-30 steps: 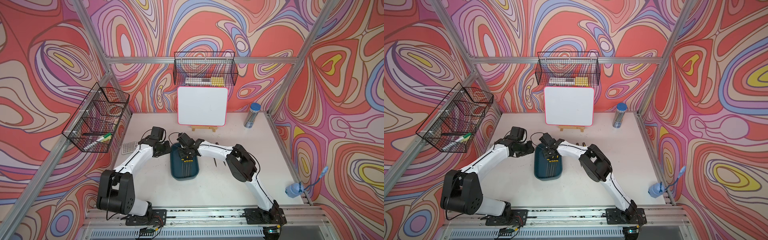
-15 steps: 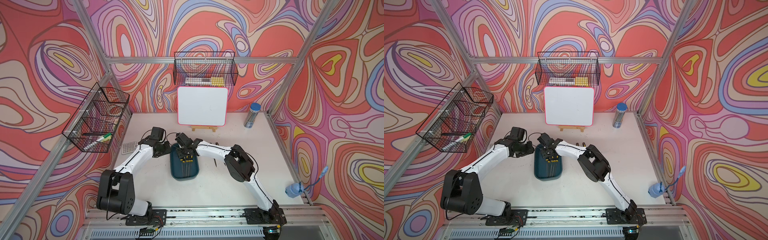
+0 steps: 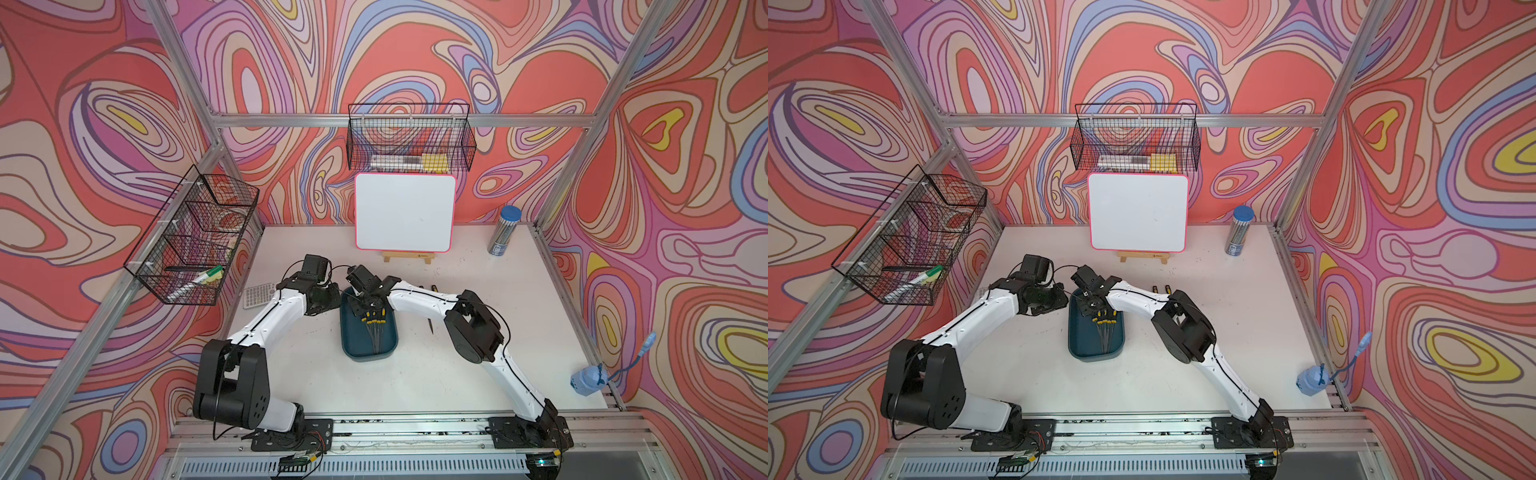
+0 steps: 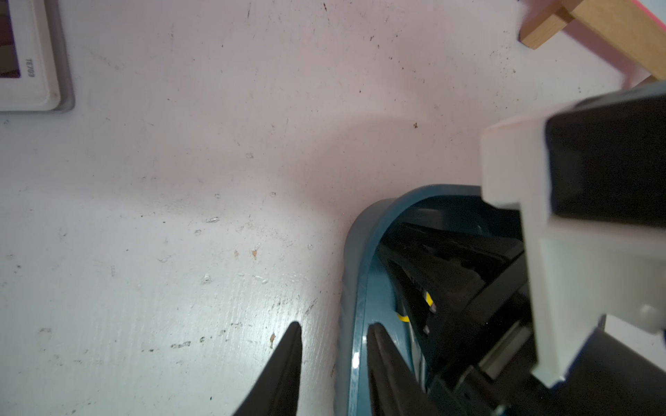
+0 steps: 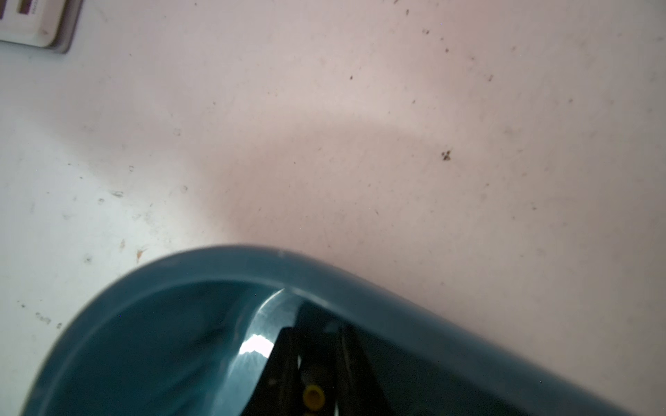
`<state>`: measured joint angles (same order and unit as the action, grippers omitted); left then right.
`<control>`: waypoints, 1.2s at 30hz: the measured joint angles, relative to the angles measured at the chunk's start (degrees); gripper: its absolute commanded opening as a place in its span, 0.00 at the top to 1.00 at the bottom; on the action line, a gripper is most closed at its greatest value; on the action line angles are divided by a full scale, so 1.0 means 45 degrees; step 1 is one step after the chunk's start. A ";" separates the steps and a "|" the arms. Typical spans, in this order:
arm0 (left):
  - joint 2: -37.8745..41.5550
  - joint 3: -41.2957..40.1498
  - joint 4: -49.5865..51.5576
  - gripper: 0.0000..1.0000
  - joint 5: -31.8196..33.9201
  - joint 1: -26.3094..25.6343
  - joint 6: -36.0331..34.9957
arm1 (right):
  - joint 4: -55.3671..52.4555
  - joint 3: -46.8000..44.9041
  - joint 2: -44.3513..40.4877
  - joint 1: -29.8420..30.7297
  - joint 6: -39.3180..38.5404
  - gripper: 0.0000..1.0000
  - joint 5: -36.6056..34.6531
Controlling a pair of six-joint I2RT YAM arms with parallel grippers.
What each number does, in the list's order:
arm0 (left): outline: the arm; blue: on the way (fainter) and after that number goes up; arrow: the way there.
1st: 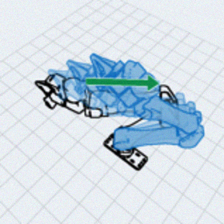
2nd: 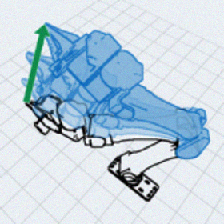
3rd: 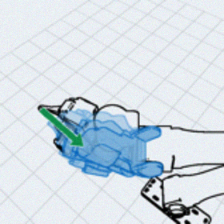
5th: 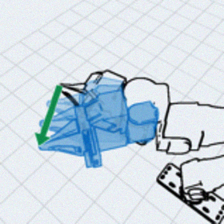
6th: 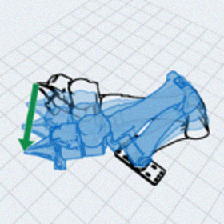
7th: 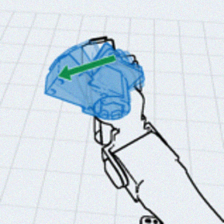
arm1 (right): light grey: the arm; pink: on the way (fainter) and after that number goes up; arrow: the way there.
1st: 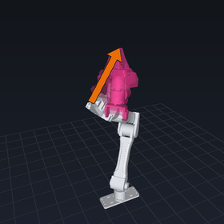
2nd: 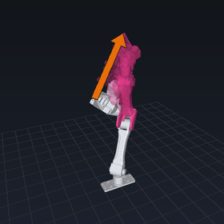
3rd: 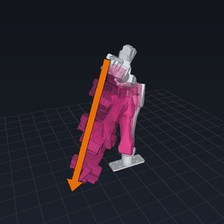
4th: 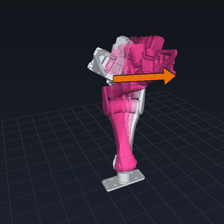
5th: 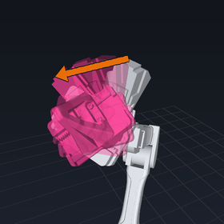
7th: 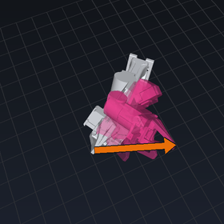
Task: Take the file tool out of the storage box
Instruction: Pick up the file tool from the storage box, then place the file tool at the center of the board.
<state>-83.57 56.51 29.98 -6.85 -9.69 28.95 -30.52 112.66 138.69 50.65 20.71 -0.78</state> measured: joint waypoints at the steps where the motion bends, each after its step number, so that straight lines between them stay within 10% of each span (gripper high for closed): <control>1: 0.0000 -0.0005 0.0005 0.65 0.0000 0.0000 0.0000 | -0.0015 0.0015 0.0000 0.0005 -0.0005 0.85 0.0000; 20: 0.0005 -0.0005 0.0117 0.64 0.0078 0.0000 0.0000 | 0.3643 -0.3429 -0.3240 -0.0476 0.1302 0.87 0.0850; 36: -0.0219 -0.0005 0.0087 0.64 -0.0461 0.0000 0.0005 | 0.4872 -0.8587 -0.7363 -0.4318 -0.0860 0.91 0.0277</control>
<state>-84.55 56.49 30.37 -8.93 -9.69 28.97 -8.60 74.02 105.56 31.22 16.84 0.47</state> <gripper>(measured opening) 0.360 0.168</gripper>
